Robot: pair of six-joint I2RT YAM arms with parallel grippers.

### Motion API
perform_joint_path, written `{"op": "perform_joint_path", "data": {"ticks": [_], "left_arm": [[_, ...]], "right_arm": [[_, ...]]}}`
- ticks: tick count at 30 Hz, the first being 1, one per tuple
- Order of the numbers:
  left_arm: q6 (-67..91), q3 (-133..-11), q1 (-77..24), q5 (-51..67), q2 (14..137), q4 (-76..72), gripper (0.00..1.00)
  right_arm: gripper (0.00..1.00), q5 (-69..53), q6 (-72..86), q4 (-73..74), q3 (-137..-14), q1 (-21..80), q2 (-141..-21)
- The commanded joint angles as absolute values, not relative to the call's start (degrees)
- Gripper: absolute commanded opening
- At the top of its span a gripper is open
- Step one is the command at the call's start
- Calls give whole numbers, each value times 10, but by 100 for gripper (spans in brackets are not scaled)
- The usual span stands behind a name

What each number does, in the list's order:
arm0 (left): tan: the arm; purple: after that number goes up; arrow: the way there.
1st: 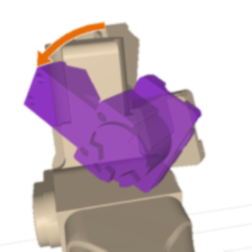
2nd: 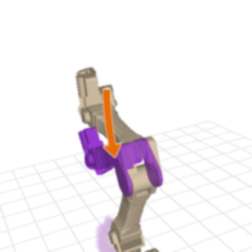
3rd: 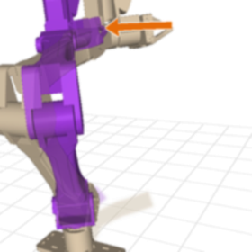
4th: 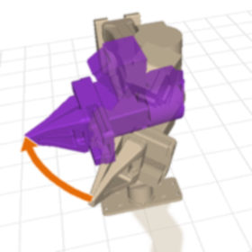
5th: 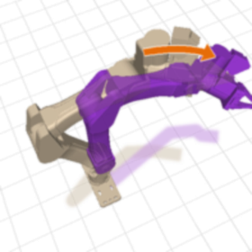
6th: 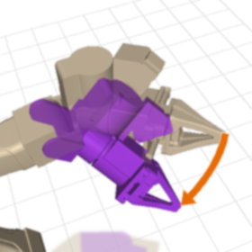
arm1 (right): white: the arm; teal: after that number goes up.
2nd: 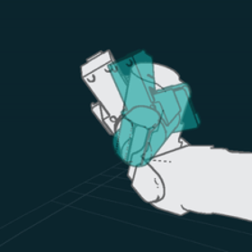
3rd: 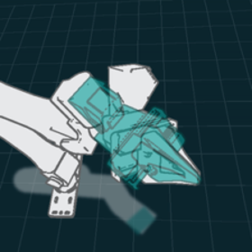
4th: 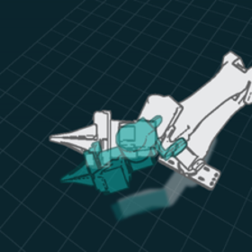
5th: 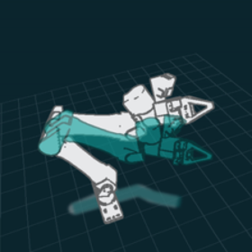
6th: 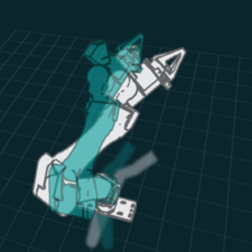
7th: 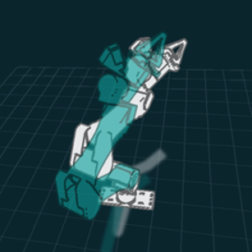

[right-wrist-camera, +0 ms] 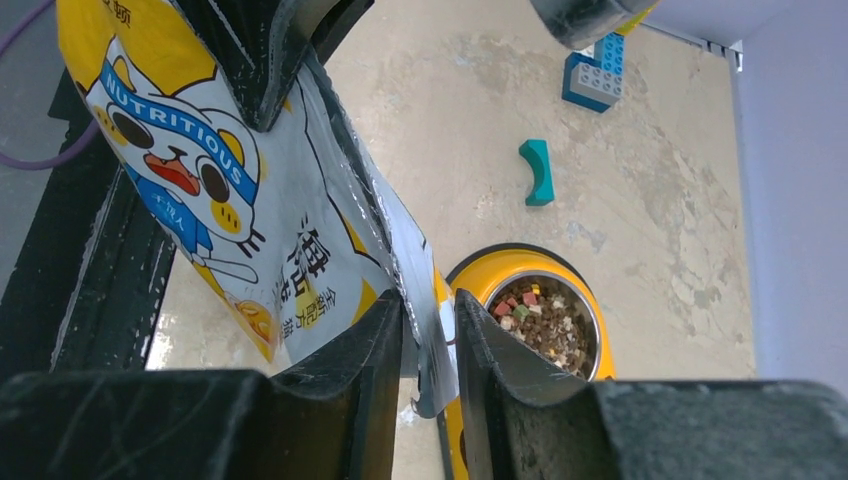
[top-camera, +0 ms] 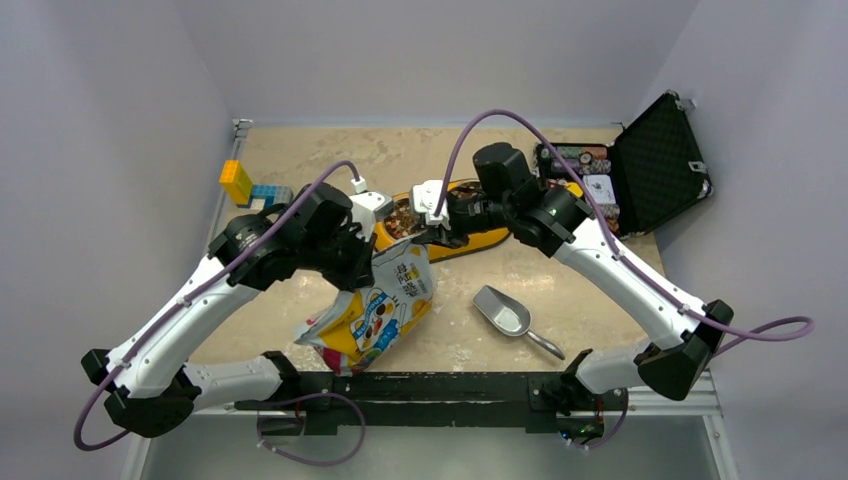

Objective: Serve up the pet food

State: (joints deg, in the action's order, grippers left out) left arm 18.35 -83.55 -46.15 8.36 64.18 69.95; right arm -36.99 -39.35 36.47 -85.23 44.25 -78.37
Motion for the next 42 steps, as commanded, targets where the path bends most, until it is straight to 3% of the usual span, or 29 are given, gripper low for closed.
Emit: {"op": "perform_joint_path", "data": {"ticks": [1,7,11,12,14,15,19,28,35,36,38,42], "left_arm": [[185,-875,-462,132,625,618,0],[180,-871,-461,141,624,623,0],[178,-874,-461,144,628,628,0],[178,-874,-461,144,629,629,0],[178,-877,-461,140,628,631,0],[179,-880,-461,133,629,635,0],[189,-886,-462,77,624,678,41],[184,-867,-465,135,633,738,58],[176,-861,-493,132,638,780,58],[174,-864,-495,110,643,794,55],[175,-874,-495,42,651,823,40],[190,-897,-494,-61,657,858,28]], "right_arm": [[30,-373,-434,400,-861,443,-782],[33,-364,-461,423,-866,449,-786],[29,-327,-476,420,-872,463,-792],[25,-316,-475,419,-875,466,-796],[5,-285,-467,410,-879,469,-802],[0,-262,-459,405,-879,469,-803],[0,-207,-394,418,-883,451,-776],[0,-162,-348,481,-886,420,-737],[0,-126,-326,537,-965,397,-757],[0,-124,-320,539,-973,396,-757],[0,-123,-313,544,-979,396,-756],[0,-113,-315,546,-962,396,-742]]}}
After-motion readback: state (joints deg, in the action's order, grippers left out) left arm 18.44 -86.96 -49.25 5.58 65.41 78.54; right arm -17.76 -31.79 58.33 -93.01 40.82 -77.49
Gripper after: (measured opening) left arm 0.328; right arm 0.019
